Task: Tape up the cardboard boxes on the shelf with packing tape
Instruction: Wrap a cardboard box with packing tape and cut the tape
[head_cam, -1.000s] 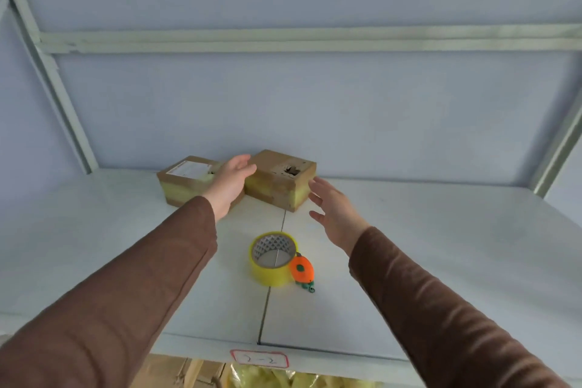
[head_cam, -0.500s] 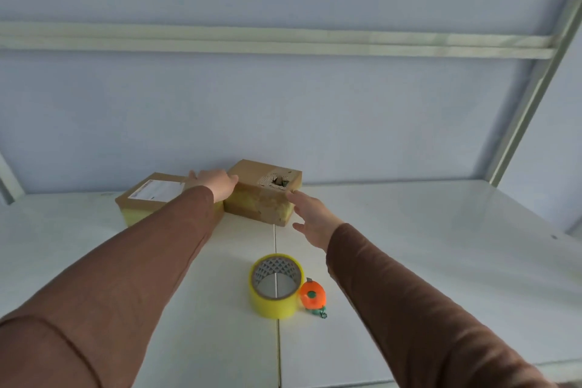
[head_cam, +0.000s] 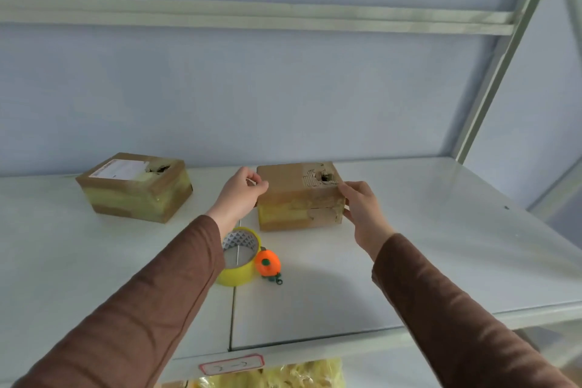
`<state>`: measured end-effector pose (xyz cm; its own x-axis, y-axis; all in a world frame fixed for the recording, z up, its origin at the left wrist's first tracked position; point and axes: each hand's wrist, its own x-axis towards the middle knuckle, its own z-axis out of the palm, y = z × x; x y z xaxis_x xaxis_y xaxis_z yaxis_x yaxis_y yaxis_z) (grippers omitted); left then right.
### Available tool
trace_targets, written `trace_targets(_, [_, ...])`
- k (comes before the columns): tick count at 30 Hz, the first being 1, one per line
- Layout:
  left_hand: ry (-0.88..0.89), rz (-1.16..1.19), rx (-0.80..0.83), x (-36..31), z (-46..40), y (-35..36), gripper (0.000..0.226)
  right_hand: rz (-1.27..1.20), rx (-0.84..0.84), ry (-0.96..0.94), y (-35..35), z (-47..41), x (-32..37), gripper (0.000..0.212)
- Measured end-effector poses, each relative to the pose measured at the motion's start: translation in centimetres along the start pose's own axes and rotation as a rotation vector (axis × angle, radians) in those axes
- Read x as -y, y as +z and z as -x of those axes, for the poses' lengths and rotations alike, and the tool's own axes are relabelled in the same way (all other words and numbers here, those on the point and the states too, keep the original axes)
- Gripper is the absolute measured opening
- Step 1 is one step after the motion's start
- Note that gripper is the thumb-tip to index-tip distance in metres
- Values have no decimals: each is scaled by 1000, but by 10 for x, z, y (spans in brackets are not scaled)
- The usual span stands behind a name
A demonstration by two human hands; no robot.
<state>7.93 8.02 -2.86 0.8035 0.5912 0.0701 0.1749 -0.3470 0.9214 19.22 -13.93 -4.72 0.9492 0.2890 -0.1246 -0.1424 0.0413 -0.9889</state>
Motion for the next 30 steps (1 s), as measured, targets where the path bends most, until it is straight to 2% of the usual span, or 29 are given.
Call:
trace_targets(3, [8, -16, -17, -1, 11, 10, 14, 26, 12, -6, -15, 5, -3, 11])
trace_targets(7, [13, -60, 18, -9, 20, 7, 15, 143, 30, -35, -25, 11, -2, 22])
trace_targets(8, [41, -80, 10, -10, 24, 4, 18, 243, -13, -139, -27, 14, -3, 26])
trace_targets(10, [151, -161, -31, -11, 37, -7, 23, 415, -129, -496, -26, 28, -3, 24])
trace_targets(12, [228, -249, 37, -9, 53, -22, 32, 408, -54, -738, -17, 46, -3, 12])
trace_targets(14, [197, -356, 252, -4, 69, -36, 51, 396, 218, -669, -6, 61, -9, 10])
trace_targets(16, [124, -531, 464, 3, 83, -43, 70, 496, 494, -504, 3, 71, -23, 22])
trace_targets(18, [110, -659, 540, 13, 92, -41, 85, 621, 629, -431, 13, 77, -39, 37])
trace_targets(21, [199, -811, 418, 27, 95, -30, 98, 683, 656, -410, 33, 85, -53, 50])
trace_targets(24, [245, -917, 365, 37, 93, -18, 100, 740, 632, -429, 46, 89, -59, 45])
trace_targets(27, [273, -862, 372, 43, 93, -11, 79, 730, 611, -511, 44, 89, -60, 26])
trace_targets(30, [271, -743, 326, 37, 93, -7, 51, 675, 571, -542, 32, 88, -52, 20])
